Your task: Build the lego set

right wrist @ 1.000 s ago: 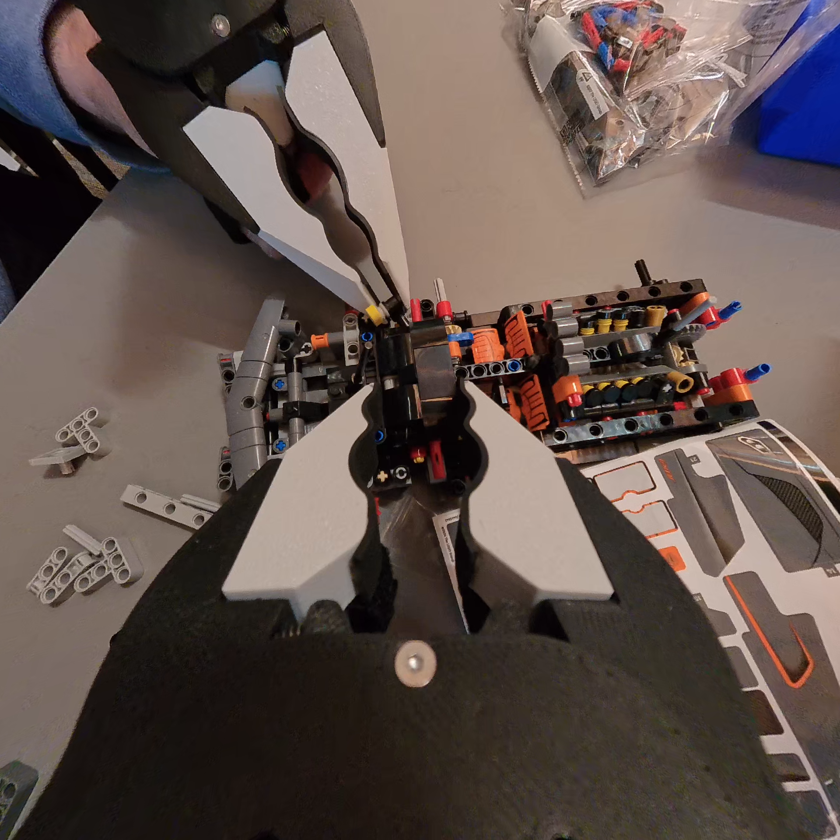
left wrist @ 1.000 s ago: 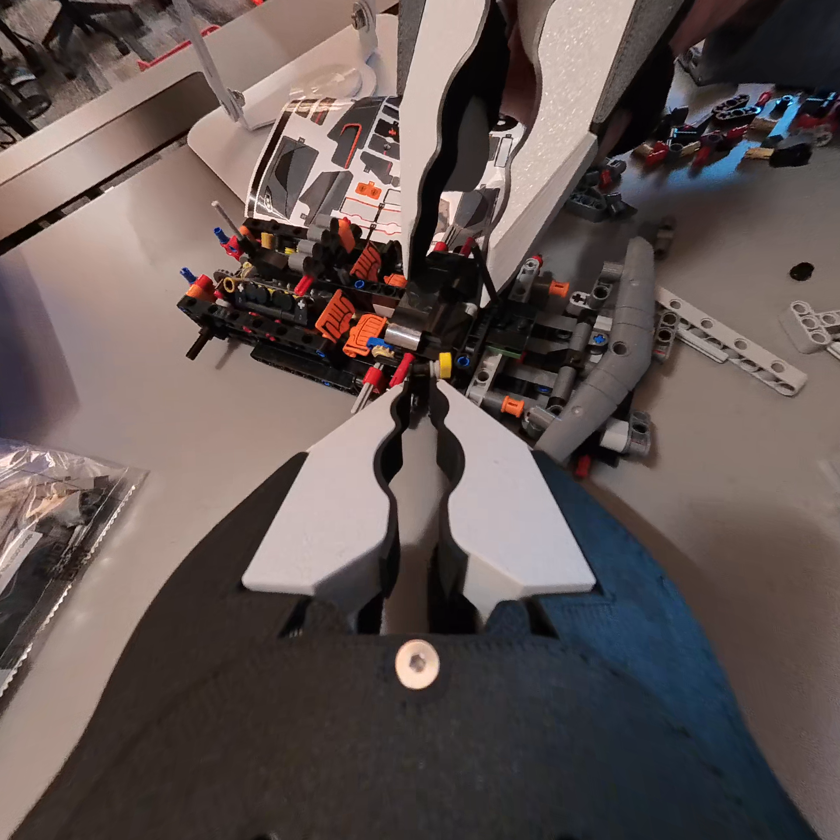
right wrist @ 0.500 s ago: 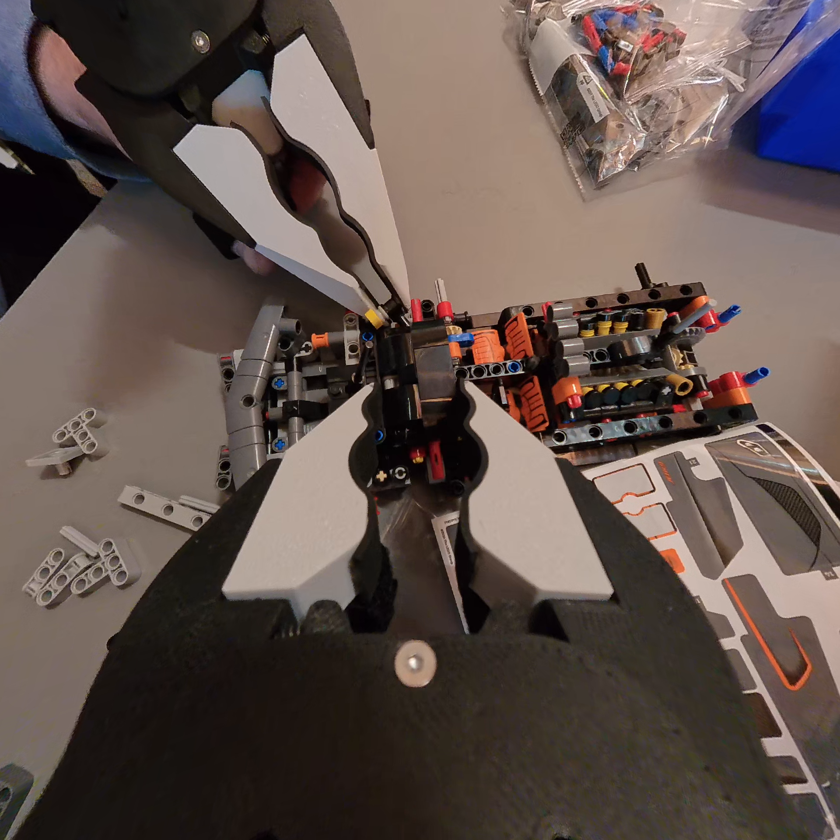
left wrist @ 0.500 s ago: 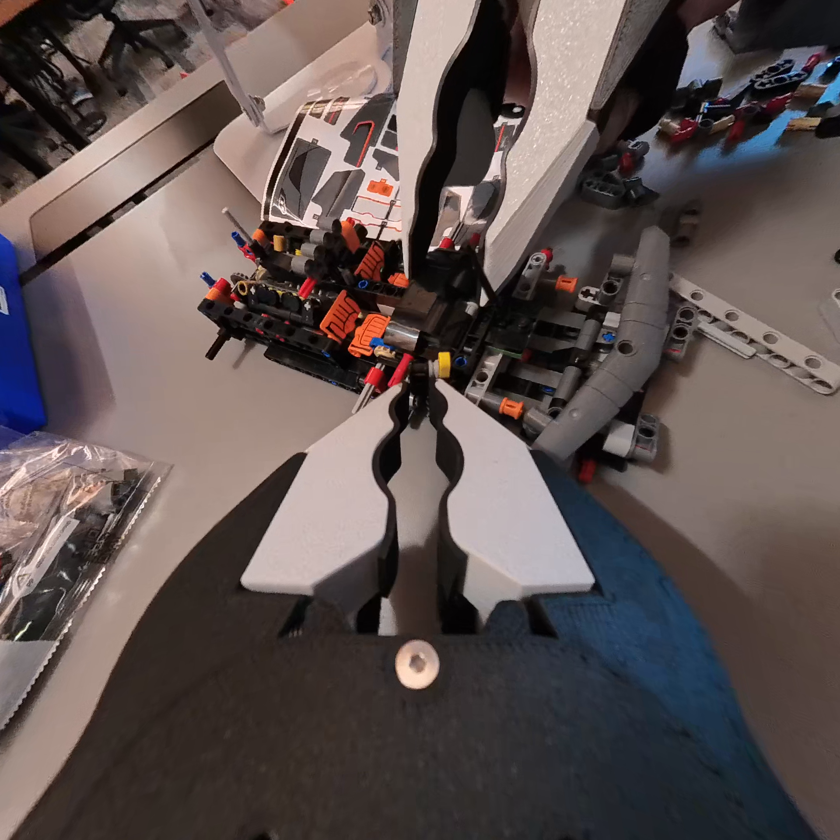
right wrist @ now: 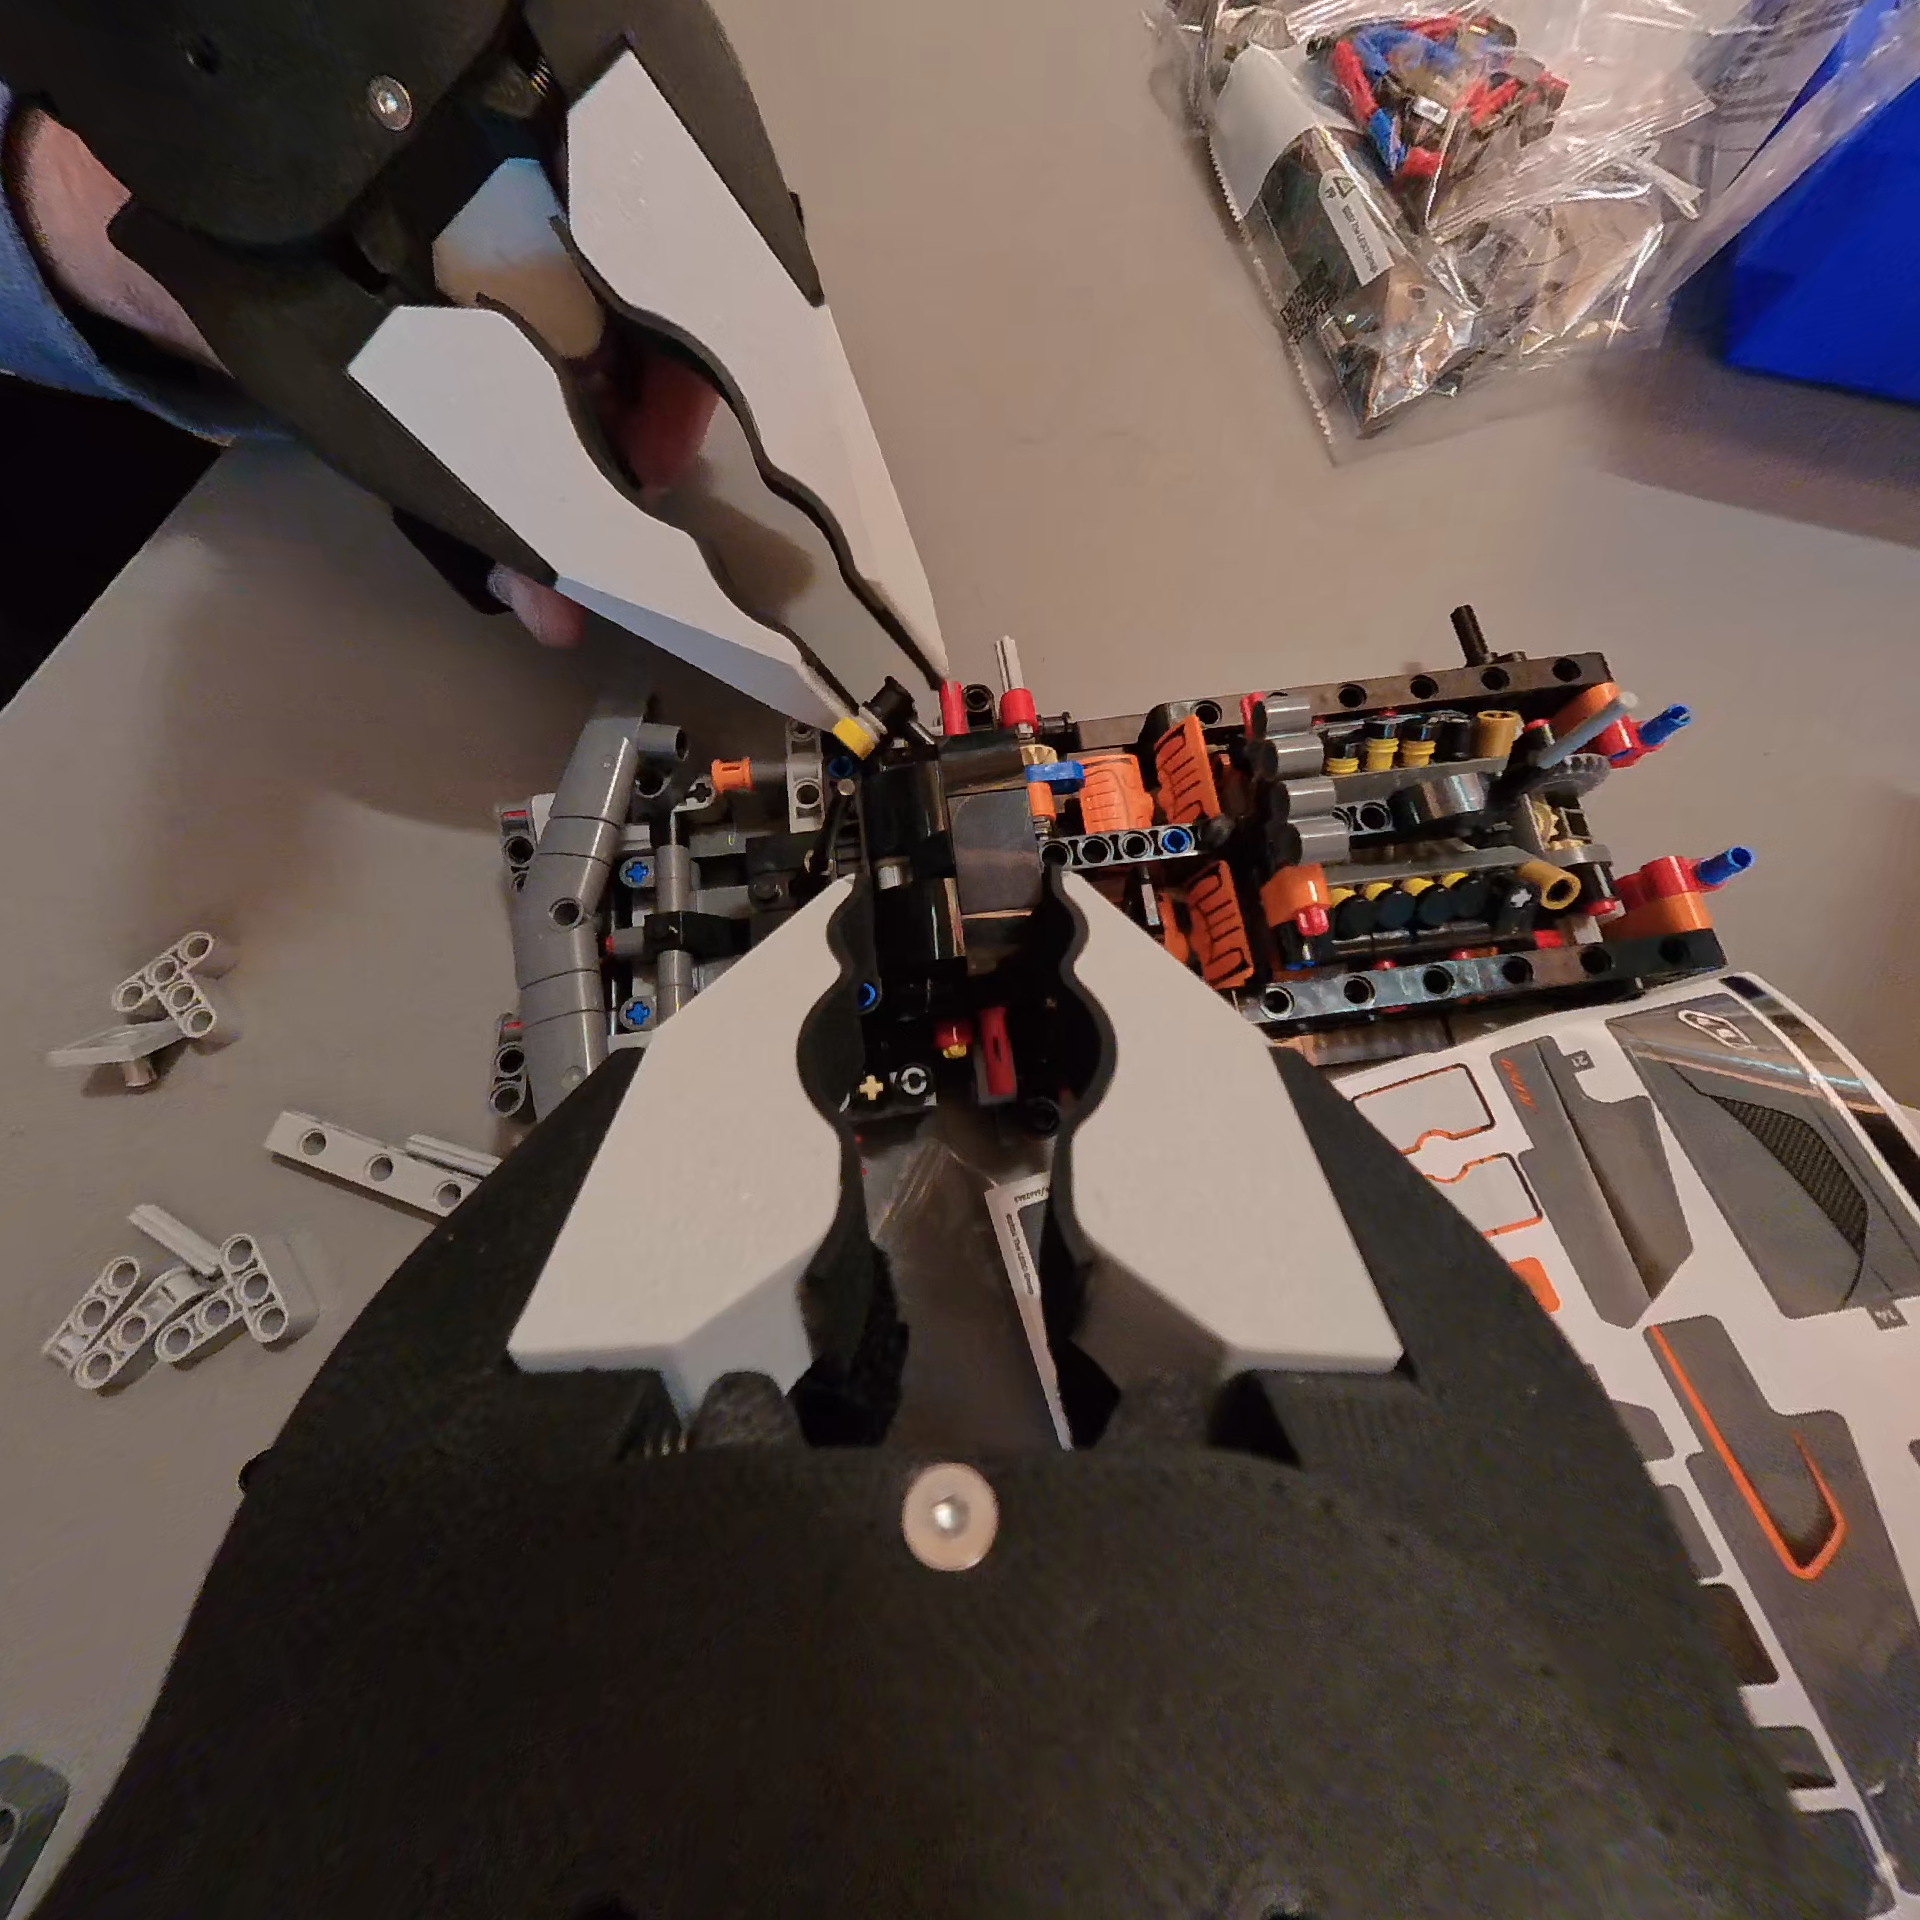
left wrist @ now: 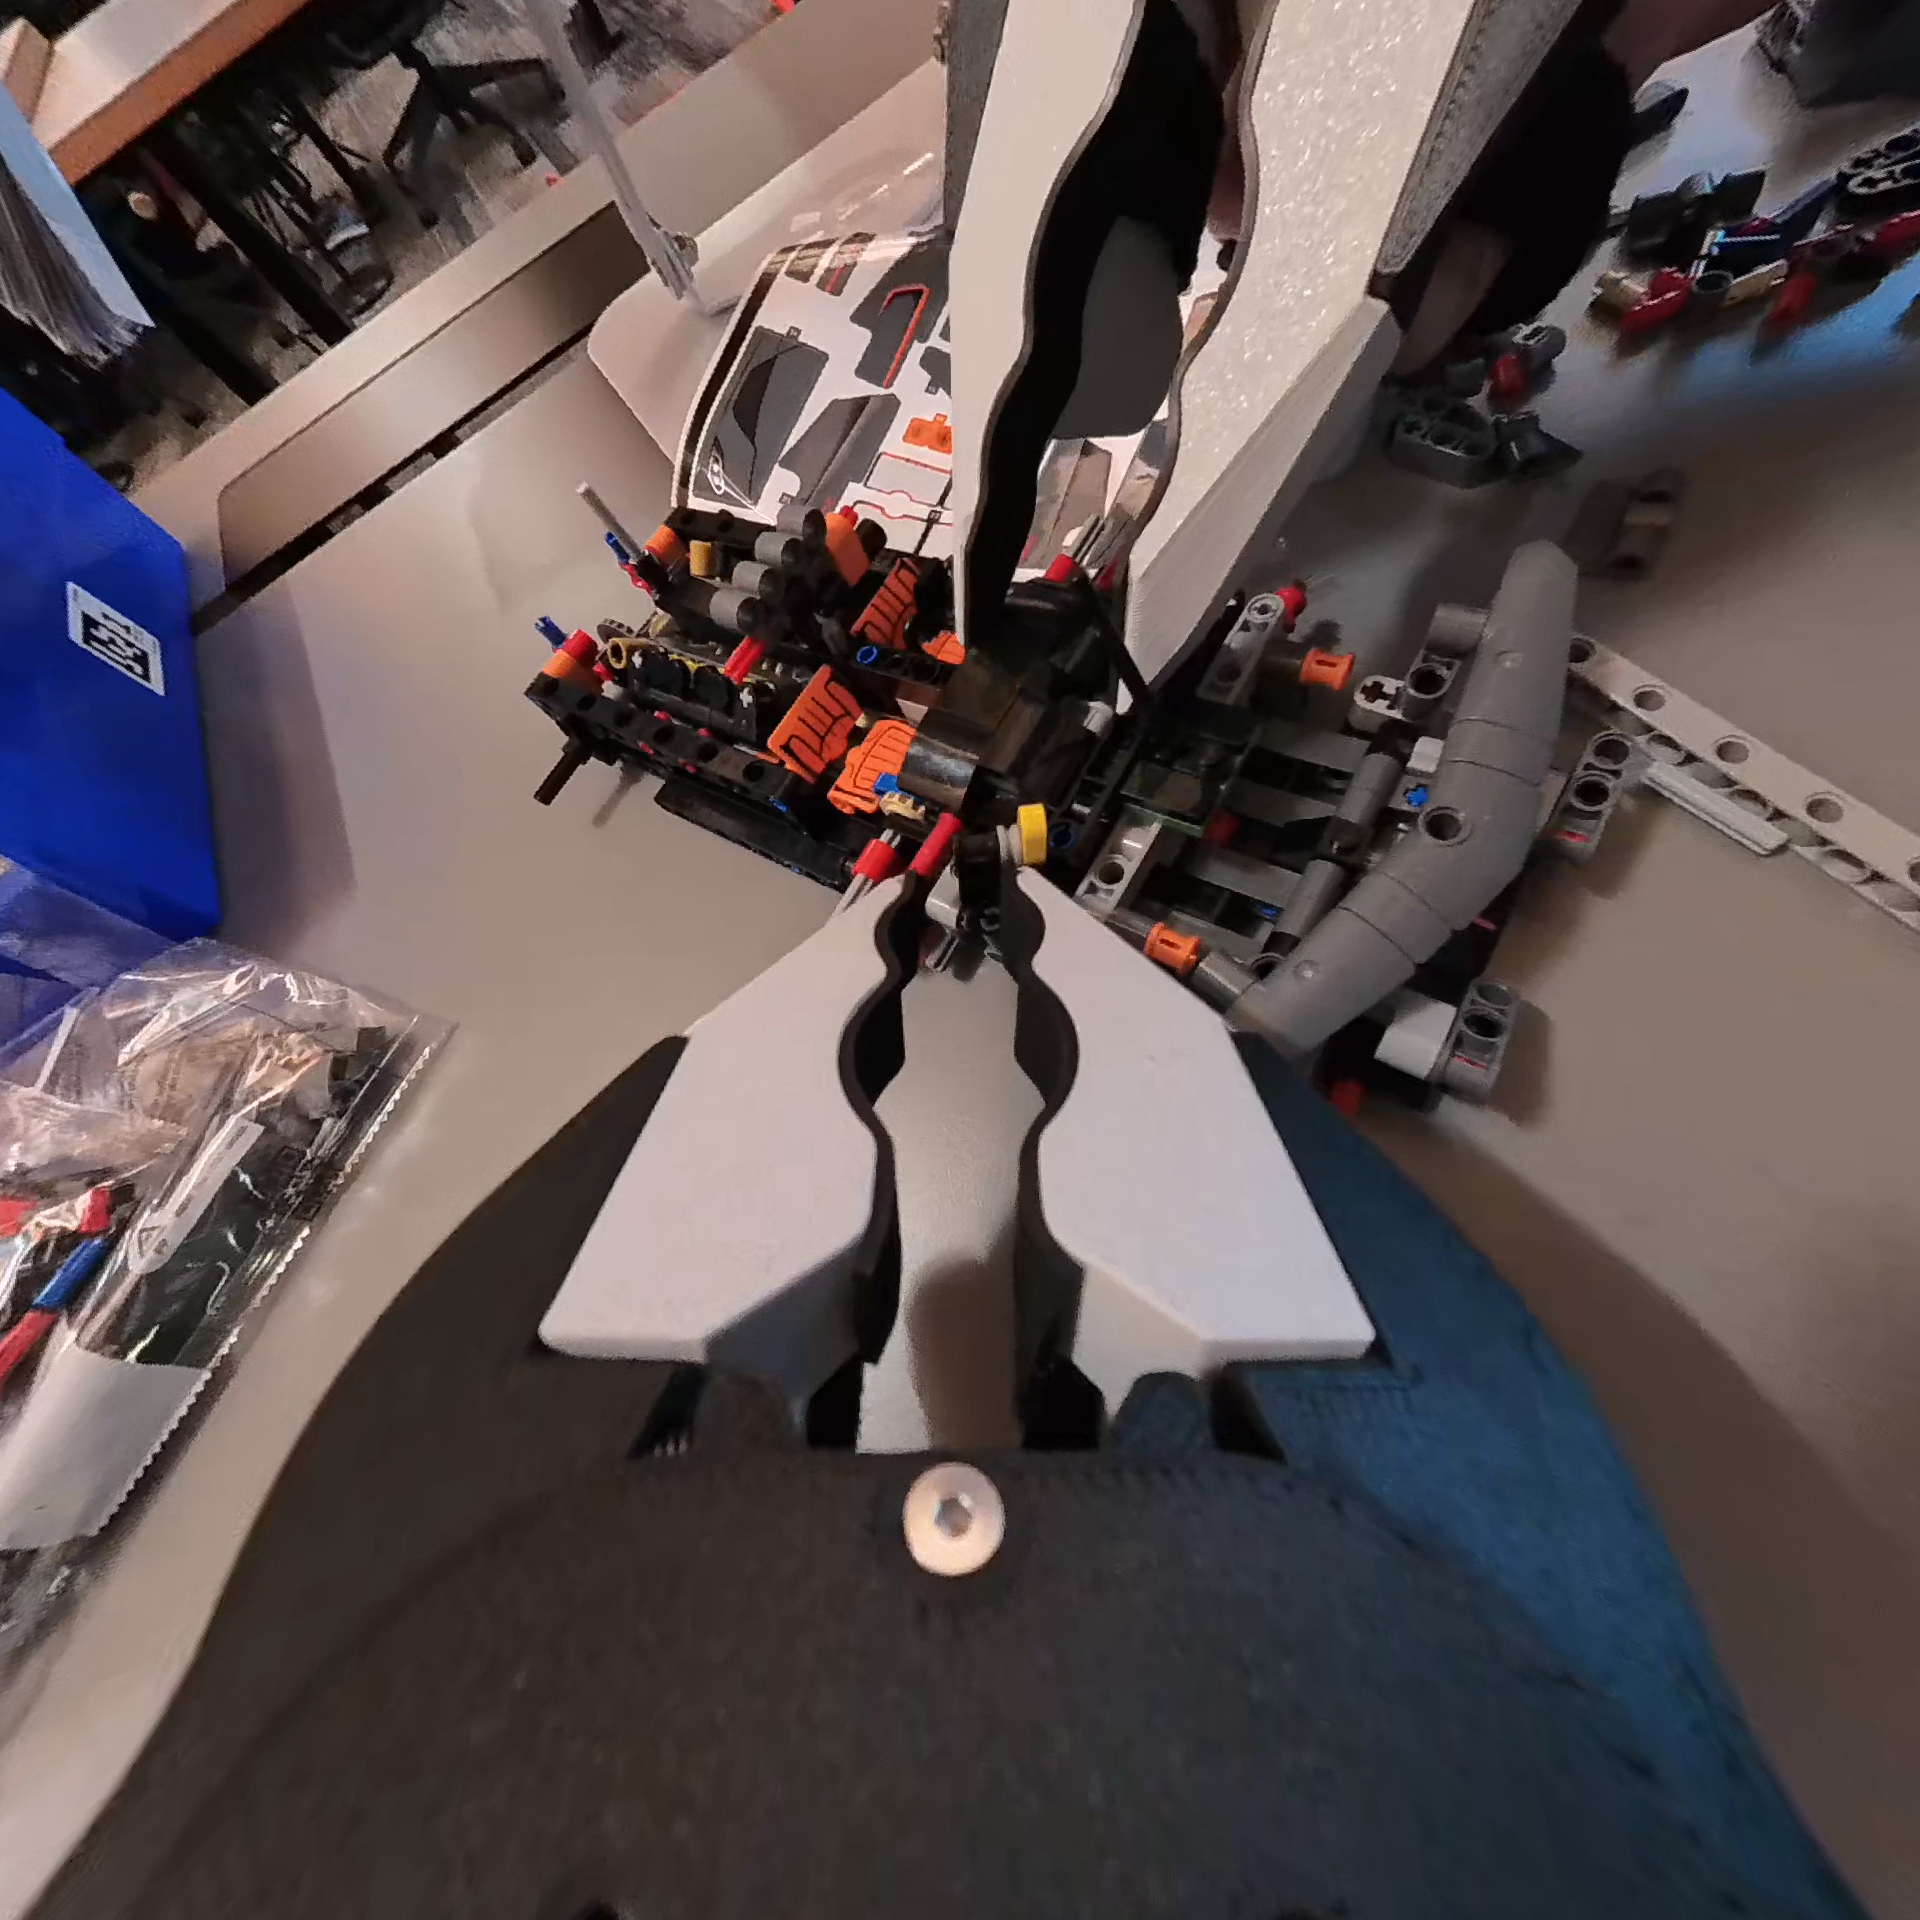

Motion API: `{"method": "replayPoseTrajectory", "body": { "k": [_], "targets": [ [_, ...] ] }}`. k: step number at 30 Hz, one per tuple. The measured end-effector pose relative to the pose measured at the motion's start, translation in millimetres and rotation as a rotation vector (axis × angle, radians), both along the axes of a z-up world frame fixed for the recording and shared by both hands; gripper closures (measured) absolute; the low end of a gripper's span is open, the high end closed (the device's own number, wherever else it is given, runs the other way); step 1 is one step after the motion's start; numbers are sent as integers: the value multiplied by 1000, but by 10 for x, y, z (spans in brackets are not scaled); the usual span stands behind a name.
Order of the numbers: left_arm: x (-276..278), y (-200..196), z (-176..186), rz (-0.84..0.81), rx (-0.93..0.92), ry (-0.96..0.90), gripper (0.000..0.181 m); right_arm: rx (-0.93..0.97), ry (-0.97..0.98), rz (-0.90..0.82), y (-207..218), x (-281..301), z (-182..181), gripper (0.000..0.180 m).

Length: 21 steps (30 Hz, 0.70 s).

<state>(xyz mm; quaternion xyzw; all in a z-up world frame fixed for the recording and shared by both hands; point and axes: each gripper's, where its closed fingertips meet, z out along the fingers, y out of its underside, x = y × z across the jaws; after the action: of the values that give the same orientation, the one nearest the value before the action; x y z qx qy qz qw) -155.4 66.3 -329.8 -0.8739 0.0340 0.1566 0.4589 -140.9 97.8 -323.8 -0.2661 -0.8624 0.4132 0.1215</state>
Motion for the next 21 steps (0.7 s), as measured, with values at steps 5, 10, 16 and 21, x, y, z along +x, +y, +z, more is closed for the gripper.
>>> {"method": "replayPoseTrajectory", "body": {
  "k": [5, 10, 16, 21],
  "targets": [
    [-20, -27, 1, 40, -7, 64, 171, -4, 0, 1, -2, 0, 0, 150],
    [-24, -54, -13, 66, -24, 85, 179, -6, 0, 2, -5, 2, -1, 150],
    [-30, -59, -3, 74, -30, 116, 181, -6, 0, 2, -4, 3, -2, 150],
    [-6, -102, 114, 51, -22, 250, 176, -9, -1, 3, -4, 2, -2, 150]
  ]
}}
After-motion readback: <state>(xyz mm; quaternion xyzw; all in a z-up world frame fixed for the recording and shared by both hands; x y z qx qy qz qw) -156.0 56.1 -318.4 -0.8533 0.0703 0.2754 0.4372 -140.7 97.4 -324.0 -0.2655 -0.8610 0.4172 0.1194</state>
